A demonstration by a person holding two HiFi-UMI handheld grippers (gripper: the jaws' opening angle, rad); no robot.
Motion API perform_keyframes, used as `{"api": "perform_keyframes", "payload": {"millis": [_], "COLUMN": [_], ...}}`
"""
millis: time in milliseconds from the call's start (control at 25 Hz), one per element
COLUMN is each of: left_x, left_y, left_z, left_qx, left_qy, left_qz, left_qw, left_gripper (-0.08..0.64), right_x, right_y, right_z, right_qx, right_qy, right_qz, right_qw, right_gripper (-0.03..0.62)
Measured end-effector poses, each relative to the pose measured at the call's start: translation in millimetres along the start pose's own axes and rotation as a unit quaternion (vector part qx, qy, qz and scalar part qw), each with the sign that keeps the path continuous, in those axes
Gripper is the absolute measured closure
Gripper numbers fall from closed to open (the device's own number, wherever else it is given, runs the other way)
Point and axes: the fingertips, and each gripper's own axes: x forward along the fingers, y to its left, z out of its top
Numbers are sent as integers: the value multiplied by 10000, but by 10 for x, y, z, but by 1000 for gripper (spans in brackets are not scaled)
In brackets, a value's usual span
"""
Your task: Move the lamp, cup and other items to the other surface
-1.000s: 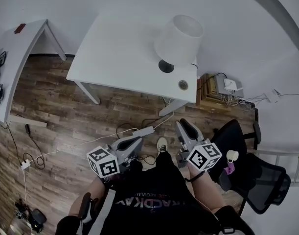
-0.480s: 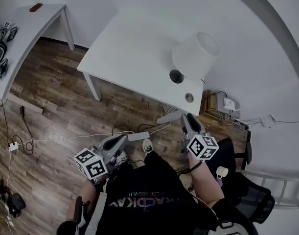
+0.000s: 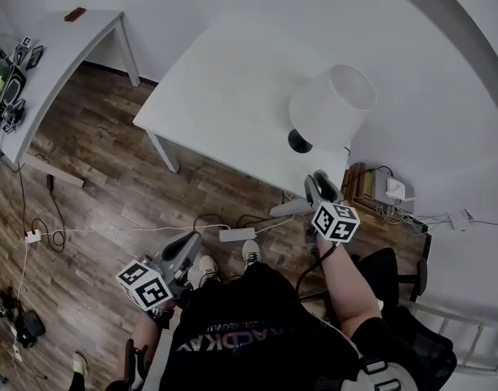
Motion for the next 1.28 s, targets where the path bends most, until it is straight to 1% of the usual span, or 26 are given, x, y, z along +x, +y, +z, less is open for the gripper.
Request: {"api": "perform_keyframes", "payload": {"millis": [160, 240, 320, 400, 600, 720, 960, 1120, 1280], "left_x": [308, 413, 471, 517, 667, 707, 717, 736, 738], "left_y": [-120, -149, -121, -105, -125, -91, 26, 83, 125], "left_z": [-96, -157, -232, -286, -354, -429, -520, -591, -628], "left_qx": [-14, -23, -96, -167, -160, -224, -274, -307, -353], "left_qy": [82, 180, 257, 287, 408, 494, 694, 764, 805], "left_qz": [92, 132, 257, 398, 599, 744, 1013, 1128, 1198], "left_qw": [9999, 9997, 9993, 9987, 9972, 9958, 9921, 9902, 9889], "left_gripper": [557, 557, 557, 557, 557, 557, 556, 555, 557], "right_x": [409, 624, 815, 974, 1311, 1484, 1777, 1865, 1932], "right_y": [-281, -389, -477, -528, -614, -635, -593, -534, -524], "right_z": [82, 144, 191, 224, 228, 238, 356, 521, 518], "right_qx": [-215, -237, -224, -289, -533, -661, -780, -1222, -1231], "right_qy": [103, 74, 35, 13, -28, -64, -289, -550, -605], "right_qz": [101, 108, 119, 170, 331, 451, 595, 664, 762], "right_qw": [9997, 9996, 9997, 9994, 9980, 9968, 9948, 9888, 9876], "right_gripper": [422, 420, 420, 420, 417, 411, 405, 425, 440]}}
